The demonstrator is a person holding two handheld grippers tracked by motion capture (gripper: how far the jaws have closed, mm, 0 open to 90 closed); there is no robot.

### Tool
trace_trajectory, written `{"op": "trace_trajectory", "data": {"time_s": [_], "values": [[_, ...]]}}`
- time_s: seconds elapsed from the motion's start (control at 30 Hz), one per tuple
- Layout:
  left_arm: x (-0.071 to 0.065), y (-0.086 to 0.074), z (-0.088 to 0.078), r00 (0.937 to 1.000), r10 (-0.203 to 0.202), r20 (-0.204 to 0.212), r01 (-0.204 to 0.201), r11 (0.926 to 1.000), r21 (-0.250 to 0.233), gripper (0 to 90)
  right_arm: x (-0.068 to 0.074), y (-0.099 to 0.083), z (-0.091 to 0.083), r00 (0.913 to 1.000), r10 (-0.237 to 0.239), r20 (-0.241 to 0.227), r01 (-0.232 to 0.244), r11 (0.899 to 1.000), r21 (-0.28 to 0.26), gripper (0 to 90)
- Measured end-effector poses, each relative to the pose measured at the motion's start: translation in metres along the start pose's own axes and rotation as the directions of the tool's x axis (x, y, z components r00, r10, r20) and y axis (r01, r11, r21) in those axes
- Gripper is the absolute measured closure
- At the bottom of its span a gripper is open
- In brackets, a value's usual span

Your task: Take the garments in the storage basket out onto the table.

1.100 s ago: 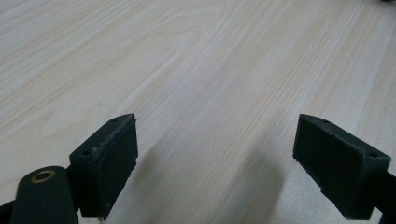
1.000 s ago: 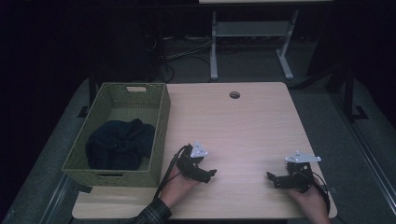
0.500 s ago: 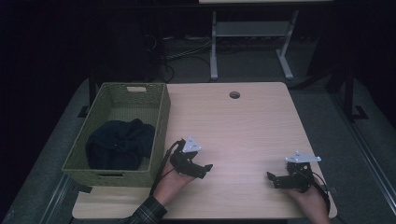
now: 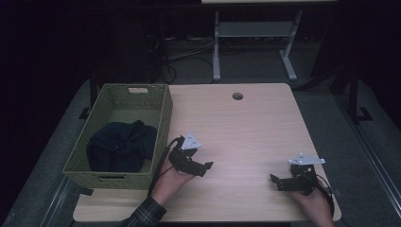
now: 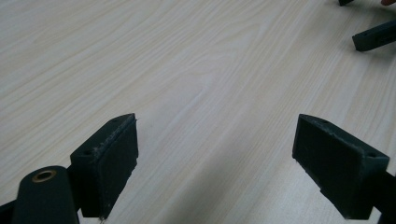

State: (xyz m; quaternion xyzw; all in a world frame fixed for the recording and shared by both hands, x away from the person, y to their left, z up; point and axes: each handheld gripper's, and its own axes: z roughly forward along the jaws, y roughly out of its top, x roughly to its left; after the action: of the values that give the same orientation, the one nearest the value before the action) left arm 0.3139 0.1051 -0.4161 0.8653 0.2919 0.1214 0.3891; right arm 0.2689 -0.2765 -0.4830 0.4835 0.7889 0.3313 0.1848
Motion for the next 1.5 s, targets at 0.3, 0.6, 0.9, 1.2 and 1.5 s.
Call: {"op": "trace_trajectory", "data": {"time_s": [0.3, 0.6, 0.9, 1.2, 1.5], "values": [[0.003, 0.011, -0.011, 1.0, 0.004, 0.003, -0.004, 0.9999, -0.01, 13.8, 0.0, 0.0, 0.0, 1.0, 0.0, 0.0, 0.0, 1.0, 0.0, 2.0], [0.005, 0.015, -0.016, 0.9998, 0.008, 0.02, -0.008, 1.0, -0.003, 13.8, 0.0, 0.0, 0.0, 1.0, 0.002, 0.0, -0.002, 1.0, 0.0, 2.0], [0.007, 0.023, -0.021, 0.9997, 0.015, 0.018, -0.015, 0.9999, -0.006, 13.8, 0.0, 0.0, 0.0, 1.0, -0.001, -0.002, 0.001, 1.0, 0.0, 2.0], [0.013, 0.03, -0.027, 0.9996, 0.016, 0.023, -0.016, 0.9998, -0.009, 13.8, 0.0, 0.0, 0.0, 1.0, 0.0, -0.002, 0.0, 1.0, 0.0, 2.0], [0.023, 0.037, -0.031, 0.9988, 0.025, 0.042, -0.025, 0.9996, -0.01, 14.0, 0.0, 0.0, 0.0, 1.0, -0.002, -0.001, 0.002, 1.0, 0.0, 2.0]]}}
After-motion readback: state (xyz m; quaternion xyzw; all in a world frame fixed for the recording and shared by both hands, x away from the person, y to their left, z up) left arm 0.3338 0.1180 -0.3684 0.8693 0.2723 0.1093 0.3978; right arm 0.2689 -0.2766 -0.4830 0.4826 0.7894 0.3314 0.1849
